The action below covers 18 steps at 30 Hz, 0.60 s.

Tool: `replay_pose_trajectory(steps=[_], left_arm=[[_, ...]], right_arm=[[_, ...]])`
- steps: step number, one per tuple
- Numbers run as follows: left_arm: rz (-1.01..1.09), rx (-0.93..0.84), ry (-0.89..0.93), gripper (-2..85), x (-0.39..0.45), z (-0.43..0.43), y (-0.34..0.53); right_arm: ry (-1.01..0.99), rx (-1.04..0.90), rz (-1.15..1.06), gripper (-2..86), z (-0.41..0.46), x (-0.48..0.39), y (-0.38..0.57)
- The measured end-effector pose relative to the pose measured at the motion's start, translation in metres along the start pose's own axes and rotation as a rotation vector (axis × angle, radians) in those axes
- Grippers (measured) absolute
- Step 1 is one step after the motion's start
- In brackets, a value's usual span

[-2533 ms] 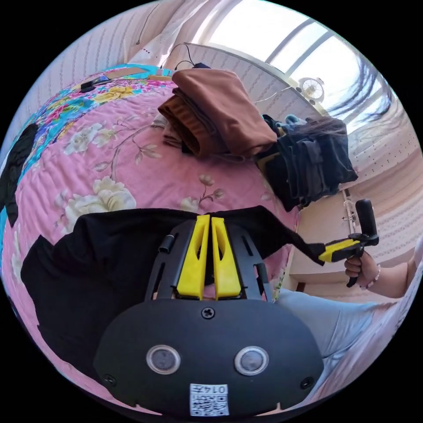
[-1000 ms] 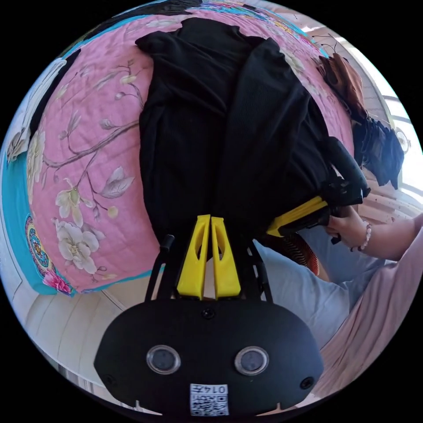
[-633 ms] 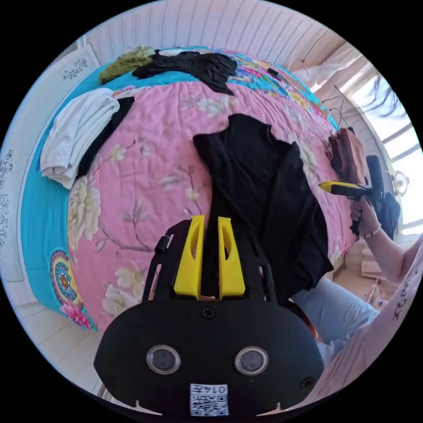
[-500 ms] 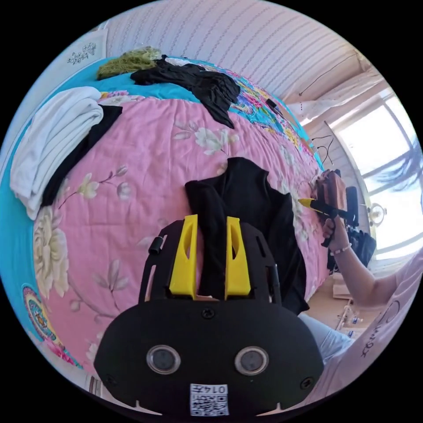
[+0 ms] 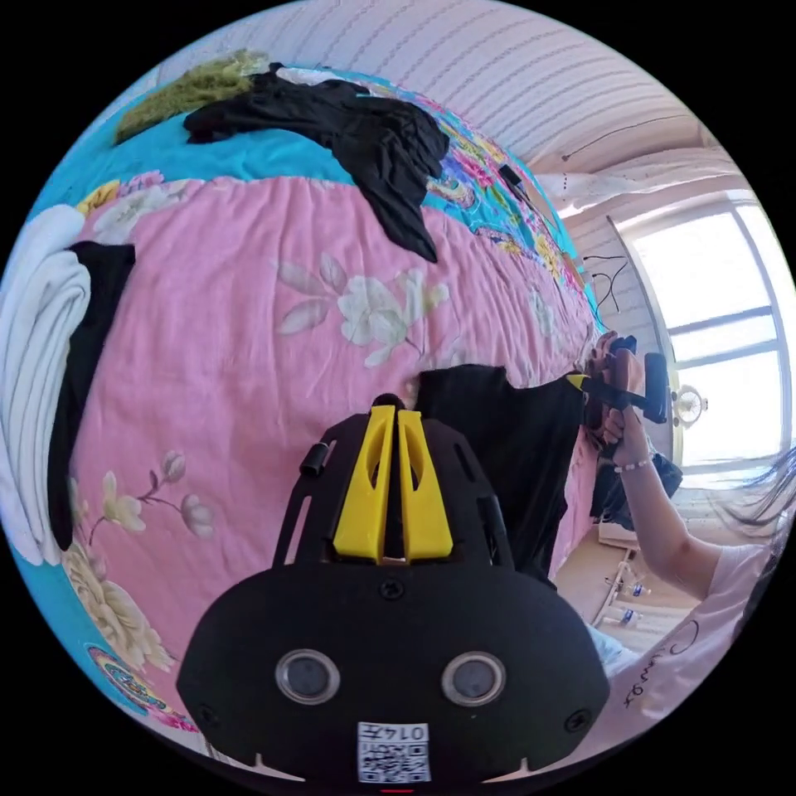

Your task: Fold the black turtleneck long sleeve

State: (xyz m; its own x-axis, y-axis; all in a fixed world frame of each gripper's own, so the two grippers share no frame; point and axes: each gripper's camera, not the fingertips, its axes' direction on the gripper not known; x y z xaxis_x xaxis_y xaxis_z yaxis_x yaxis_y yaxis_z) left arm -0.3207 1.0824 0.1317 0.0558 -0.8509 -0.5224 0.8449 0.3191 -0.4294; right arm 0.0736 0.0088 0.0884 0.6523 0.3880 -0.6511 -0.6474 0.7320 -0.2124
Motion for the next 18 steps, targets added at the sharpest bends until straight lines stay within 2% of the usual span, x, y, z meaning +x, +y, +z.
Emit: replay_pose_trajectory(steps=[3, 7, 9, 13, 18], left_arm=[[-0.039, 0.198, 0.054, -1.0, 0.001, -0.040, -0.002], [0.026, 0.270, 0.097, -1.0, 0.013, -0.075, 0.019], [0.107, 0.280, 0.111, -1.0, 0.025, -0.094, 0.059], [0.140, 0.177, 0.115, -1.0, 0.034, -0.107, 0.144], [-0.031, -0.065, 0.076, -1.0, 0.029, -0.075, 0.277]], right_arm=[[0.028, 0.095, -0.001, 0.8, -0.027, 0.000, -0.012], [-0.064, 0.218, -0.037, 0.8, -0.066, -0.002, -0.007], [-0.118, 0.232, -0.094, 0.8, -0.077, -0.008, 0.010], [-0.196, 0.133, -0.154, 0.8, -0.084, -0.017, 0.082], [-0.259, -0.133, -0.027, 1.0, -0.051, -0.013, 0.184]])
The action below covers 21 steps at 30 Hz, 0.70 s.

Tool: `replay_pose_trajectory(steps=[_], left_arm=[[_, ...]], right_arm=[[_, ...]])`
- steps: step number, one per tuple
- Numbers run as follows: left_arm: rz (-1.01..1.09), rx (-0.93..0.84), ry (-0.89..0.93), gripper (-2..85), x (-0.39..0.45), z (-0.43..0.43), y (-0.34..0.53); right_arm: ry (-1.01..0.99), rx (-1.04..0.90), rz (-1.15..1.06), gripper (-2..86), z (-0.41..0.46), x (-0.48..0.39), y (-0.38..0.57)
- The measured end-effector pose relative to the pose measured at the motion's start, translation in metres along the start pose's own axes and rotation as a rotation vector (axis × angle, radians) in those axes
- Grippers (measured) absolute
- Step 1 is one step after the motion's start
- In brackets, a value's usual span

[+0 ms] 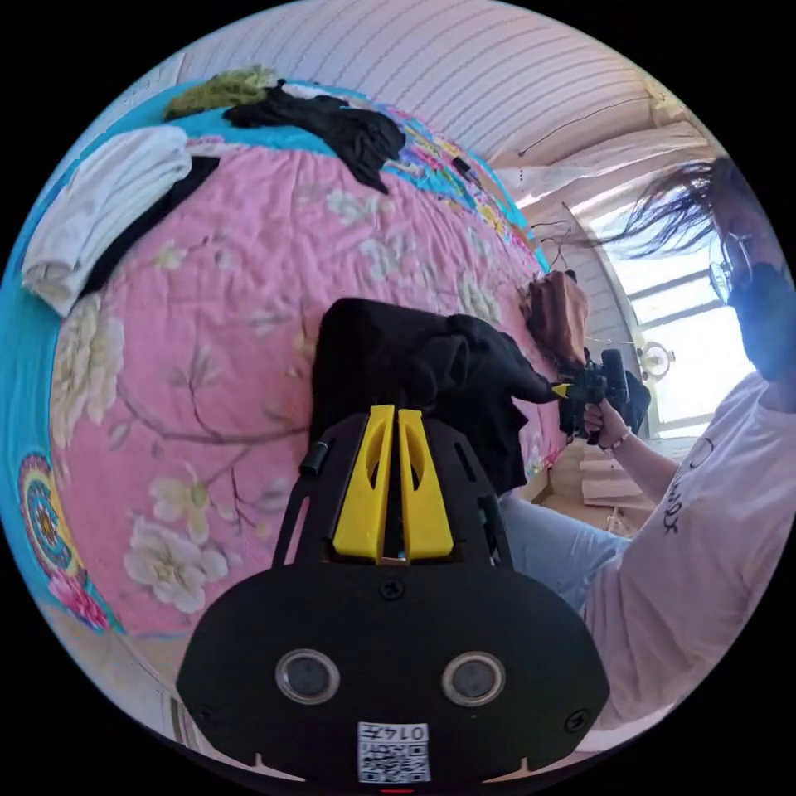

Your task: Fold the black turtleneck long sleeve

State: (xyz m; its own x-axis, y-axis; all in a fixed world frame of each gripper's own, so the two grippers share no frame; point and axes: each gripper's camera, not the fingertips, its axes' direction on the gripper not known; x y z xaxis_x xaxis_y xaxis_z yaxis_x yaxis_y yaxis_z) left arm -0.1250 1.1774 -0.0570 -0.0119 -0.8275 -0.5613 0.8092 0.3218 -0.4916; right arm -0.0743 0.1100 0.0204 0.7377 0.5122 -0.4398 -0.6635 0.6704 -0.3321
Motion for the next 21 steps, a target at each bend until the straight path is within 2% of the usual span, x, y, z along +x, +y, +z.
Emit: replay_pose_trajectory(steps=[3, 5, 9, 12, 14, 17, 19, 21], left_arm=[[-0.146, -0.168, -0.115, -1.0, -0.016, 0.043, 0.043], [-0.176, -0.199, -0.169, -0.9, -0.018, 0.049, 0.056], [-0.131, -0.102, -0.205, -0.5, 0.003, 0.017, 0.059], [0.026, -0.053, -0.192, 1.6, 0.044, 0.016, 0.039], [0.099, -0.049, -0.141, 5.0, 0.066, 0.035, 0.027], [0.180, -0.161, -0.123, 7.8, 0.085, 0.091, 0.016], [0.201, -0.215, -0.142, 6.1, 0.088, 0.117, 0.019], [0.248, -0.202, -0.133, 0.7, 0.095, 0.115, 0.030]], right_arm=[[0.081, -0.115, 0.131, 1.4, 0.033, 0.018, 0.042], [0.117, -0.164, 0.211, 1.9, 0.048, 0.029, 0.055], [0.147, -0.118, 0.220, 2.8, 0.029, 0.021, 0.057], [0.357, -0.049, 0.117, 4.1, 0.013, -0.012, 0.043], [0.304, -0.003, -0.037, 6.3, 0.025, -0.041, 0.018], [0.230, -0.069, -0.087, 9.1, 0.070, -0.050, -0.011], [0.233, -0.091, -0.073, 8.5, 0.096, -0.046, -0.019], [0.158, -0.121, -0.034, 5.7, 0.113, -0.041, -0.022]])
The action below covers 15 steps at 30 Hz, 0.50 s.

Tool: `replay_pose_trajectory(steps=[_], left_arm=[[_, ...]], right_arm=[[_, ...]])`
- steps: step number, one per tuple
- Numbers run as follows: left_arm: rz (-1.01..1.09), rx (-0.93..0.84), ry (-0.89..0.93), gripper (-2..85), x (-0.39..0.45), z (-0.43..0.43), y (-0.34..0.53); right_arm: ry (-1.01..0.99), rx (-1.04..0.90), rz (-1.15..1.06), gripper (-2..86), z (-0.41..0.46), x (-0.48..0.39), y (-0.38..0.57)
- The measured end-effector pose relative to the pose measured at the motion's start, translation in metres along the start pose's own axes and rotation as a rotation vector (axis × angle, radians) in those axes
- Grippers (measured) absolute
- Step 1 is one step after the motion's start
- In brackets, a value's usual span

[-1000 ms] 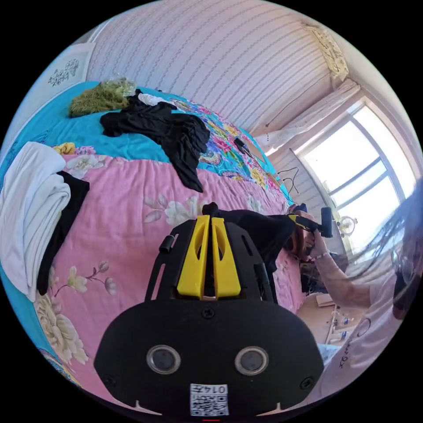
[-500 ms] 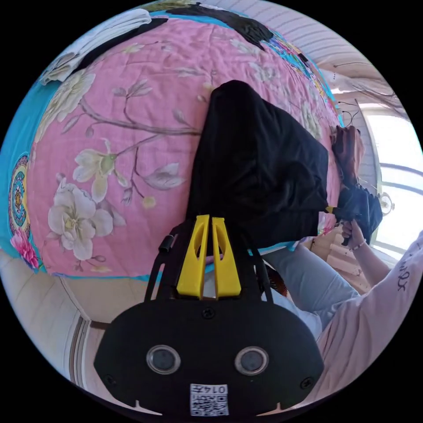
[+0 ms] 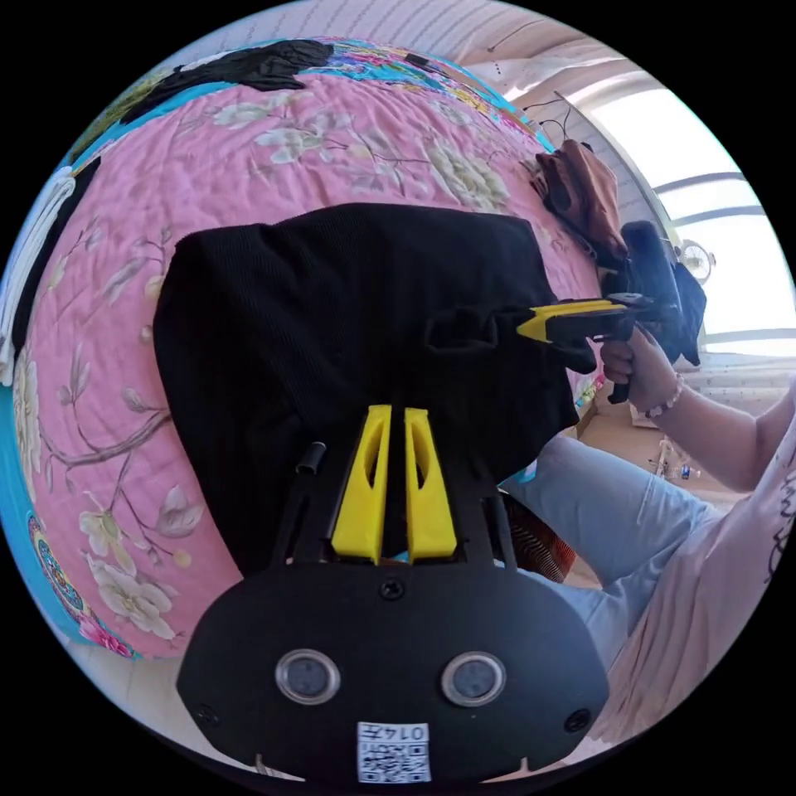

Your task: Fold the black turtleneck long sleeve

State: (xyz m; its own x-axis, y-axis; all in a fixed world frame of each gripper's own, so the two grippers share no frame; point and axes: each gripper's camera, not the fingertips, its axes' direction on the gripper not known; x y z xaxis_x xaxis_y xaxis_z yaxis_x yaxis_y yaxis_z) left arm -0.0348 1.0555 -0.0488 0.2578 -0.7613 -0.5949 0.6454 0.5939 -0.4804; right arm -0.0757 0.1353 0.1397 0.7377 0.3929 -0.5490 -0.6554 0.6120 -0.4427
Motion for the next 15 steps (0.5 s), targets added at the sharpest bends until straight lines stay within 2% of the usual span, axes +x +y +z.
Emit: replay_pose_trajectory(steps=[2, 3, 5, 7, 9, 12, 15], left_arm=[[0.027, 0.015, -0.012, 0.0, 0.009, -0.012, 0.016], [0.045, -0.018, -0.008, 0.0, 0.014, -0.016, 0.027], [0.072, -0.076, -0.022, 0.7, 0.024, -0.019, 0.046], [0.073, -0.131, -0.034, 3.6, 0.029, -0.019, 0.062], [-0.011, -0.162, -0.033, 5.2, 0.026, -0.022, 0.075], [-0.142, -0.036, -0.043, 5.1, 0.015, -0.036, 0.076], [-0.283, 0.087, -0.087, 7.0, 0.001, -0.029, 0.070]], right_arm=[[-0.160, -0.028, -0.060, 3.3, 0.007, -0.010, 0.008], [-0.175, -0.051, -0.076, 3.2, 0.009, -0.015, 0.011], [-0.246, -0.212, -0.153, 3.3, 0.020, -0.032, 0.027], [-0.228, -0.310, -0.170, 4.5, 0.026, -0.042, 0.040], [-0.188, -0.341, -0.157, 6.0, 0.023, -0.047, 0.049], [-0.137, -0.254, -0.102, 7.0, -0.001, -0.048, 0.052], [0.046, -0.023, 0.033, 7.8, -0.037, -0.039, 0.054]])
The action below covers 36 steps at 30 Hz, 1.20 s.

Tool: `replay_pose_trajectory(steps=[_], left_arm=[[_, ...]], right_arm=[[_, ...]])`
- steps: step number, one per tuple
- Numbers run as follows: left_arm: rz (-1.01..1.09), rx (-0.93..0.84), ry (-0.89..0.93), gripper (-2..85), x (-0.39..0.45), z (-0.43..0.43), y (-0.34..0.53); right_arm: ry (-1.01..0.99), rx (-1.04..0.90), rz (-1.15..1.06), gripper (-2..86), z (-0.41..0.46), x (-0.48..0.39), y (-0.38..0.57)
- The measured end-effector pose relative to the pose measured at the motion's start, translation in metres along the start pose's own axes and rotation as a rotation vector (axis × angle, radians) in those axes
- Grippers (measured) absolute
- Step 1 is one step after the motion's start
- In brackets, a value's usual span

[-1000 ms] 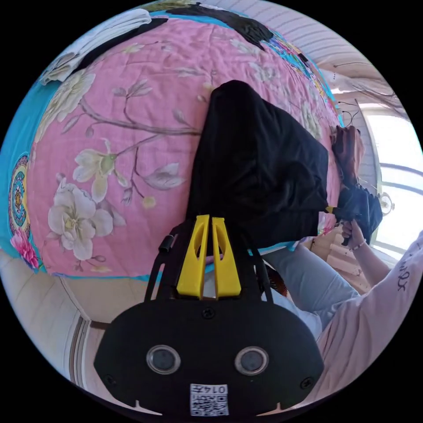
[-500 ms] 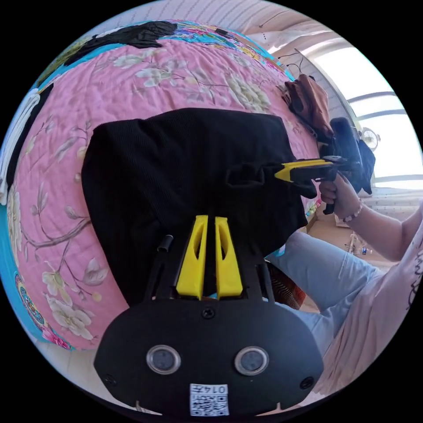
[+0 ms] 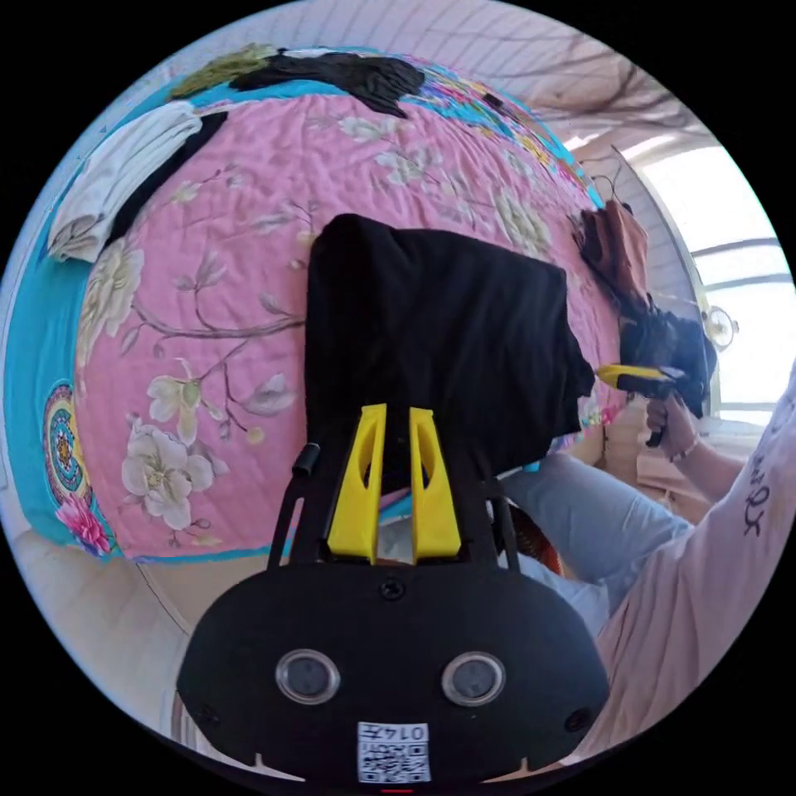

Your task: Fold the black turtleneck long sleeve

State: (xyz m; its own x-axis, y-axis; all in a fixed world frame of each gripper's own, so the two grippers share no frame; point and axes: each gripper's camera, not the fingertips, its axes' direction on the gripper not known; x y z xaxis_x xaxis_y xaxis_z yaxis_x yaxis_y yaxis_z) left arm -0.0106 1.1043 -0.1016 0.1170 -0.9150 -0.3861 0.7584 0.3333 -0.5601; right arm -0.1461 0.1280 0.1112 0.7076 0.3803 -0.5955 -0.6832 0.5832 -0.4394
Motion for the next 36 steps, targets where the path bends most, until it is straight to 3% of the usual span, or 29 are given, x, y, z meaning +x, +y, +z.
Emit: replay_pose_trajectory(steps=[2, 6, 10, 15, 19, 23, 27, 29, 31, 32, 33, 34, 36], left_arm=[[-0.035, -0.038, 0.025, 8.0, -0.003, 0.024, -0.007], [-0.061, -0.097, 0.074, 1.0, -0.001, 0.046, -0.006], [-0.119, 0.013, 0.027, -0.4, -0.005, 0.014, 0.015], [-0.109, -0.114, 0.036, 1.5, 0.000, 0.062, 0.020], [-0.126, -0.047, -0.039, 5.4, 0.016, 0.049, 0.035], [0.079, 0.040, -0.282, 3.5, 0.085, 0.017, 0.054], [0.352, 0.038, -0.073, -0.4, 0.181, 0.057, 0.064], [0.439, 0.011, -0.104, -0.7, 0.216, 0.089, 0.073], [0.462, -0.002, -0.201, -0.9, 0.236, 0.124, 0.085], [0.464, -0.055, -0.227, -0.9, 0.240, 0.151, 0.091], [0.455, 0.013, -0.240, -0.9, 0.243, 0.160, 0.100], [0.454, 0.030, -0.241, -1.0, 0.244, 0.161, 0.103], [0.432, -0.002, -0.220, -1.0, 0.250, 0.155, 0.107]], right_arm=[[0.170, 0.121, 0.149, 10.0, -0.010, 0.014, 0.001], [0.126, -0.005, 0.268, 7.5, 0.017, 0.030, -0.010], [0.150, -0.010, 0.230, 3.2, 0.019, 0.010, -0.009], [0.165, -0.066, 0.223, 2.7, 0.033, 0.005, -0.019], [0.167, -0.091, 0.251, 2.4, 0.024, 0.000, -0.019], [0.352, -0.043, 0.028, 0.2, -0.002, -0.052, -0.042], [0.265, 0.027, -0.290, -0.2, 0.015, -0.115, -0.109], [0.326, 0.041, -0.410, -0.4, 0.046, -0.145, -0.154], [0.447, -0.043, -0.418, -0.5, 0.085, -0.149, -0.184], [0.504, -0.215, -0.392, -0.6, 0.123, -0.138, -0.202], [0.497, -0.259, -0.384, -0.6, 0.135, -0.132, -0.207], [0.421, -0.157, -0.355, -0.8, 0.130, -0.128, -0.212], [0.329, -0.204, -0.294, -0.8, 0.127, -0.117, -0.222]])
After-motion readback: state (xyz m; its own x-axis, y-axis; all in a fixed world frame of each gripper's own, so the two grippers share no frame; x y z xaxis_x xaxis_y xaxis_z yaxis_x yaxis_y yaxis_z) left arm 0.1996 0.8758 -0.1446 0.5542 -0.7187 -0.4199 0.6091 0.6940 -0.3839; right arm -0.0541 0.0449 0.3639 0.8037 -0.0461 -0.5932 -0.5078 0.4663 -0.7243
